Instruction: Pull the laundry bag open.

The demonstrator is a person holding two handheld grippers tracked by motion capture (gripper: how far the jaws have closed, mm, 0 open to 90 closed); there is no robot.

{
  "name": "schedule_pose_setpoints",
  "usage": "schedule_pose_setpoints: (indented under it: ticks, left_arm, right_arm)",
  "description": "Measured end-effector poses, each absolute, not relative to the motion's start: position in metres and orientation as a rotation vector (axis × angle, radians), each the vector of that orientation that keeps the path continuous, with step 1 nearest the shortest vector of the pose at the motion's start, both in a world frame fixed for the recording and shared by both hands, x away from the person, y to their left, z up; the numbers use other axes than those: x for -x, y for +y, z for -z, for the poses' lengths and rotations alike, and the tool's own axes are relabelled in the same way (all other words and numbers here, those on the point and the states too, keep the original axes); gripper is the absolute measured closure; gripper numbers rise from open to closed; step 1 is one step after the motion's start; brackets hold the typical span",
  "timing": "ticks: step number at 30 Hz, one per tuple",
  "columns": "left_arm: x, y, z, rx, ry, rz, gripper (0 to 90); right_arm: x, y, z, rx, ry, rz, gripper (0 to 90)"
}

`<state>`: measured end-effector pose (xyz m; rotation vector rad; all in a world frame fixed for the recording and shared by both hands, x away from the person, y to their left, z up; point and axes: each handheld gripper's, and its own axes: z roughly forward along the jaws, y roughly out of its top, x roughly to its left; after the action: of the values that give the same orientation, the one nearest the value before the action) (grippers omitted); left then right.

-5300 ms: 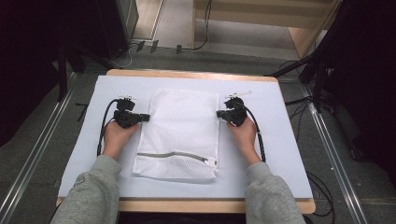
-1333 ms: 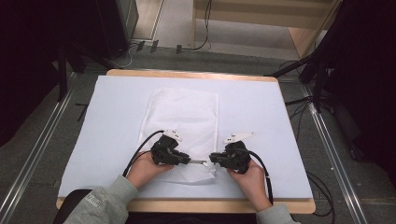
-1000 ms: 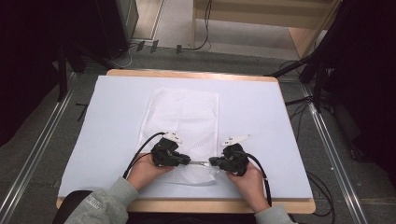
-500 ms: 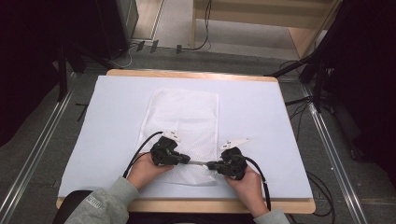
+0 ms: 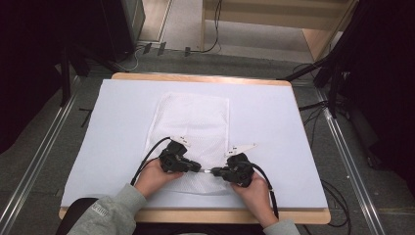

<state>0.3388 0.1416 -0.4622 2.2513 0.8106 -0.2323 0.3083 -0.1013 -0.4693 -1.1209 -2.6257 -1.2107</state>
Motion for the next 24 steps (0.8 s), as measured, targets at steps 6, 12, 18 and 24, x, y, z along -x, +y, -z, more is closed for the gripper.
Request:
schedule_pose_setpoints:
  ticks: [6,12,18,24]
  left_arm:
    - [-0.335,0.137,0.453,-2.237,0.801,0.234,74.6]
    - [-0.332,0.129,0.449,-2.251,0.773,0.227,63.7]
    - [-0.335,0.127,0.451,-2.262,0.779,0.229,62.8]
    - [-0.337,0.124,0.454,-2.277,0.782,0.243,65.8]
  right_arm:
    - [-0.311,-0.115,0.462,1.168,-2.635,1.221,90.0]
    - [-0.310,-0.119,0.462,1.159,-2.662,1.194,90.0]
    - [-0.310,-0.113,0.469,1.138,-2.709,1.161,90.0]
    - [-0.304,-0.106,0.469,1.074,-2.829,1.178,90.0]
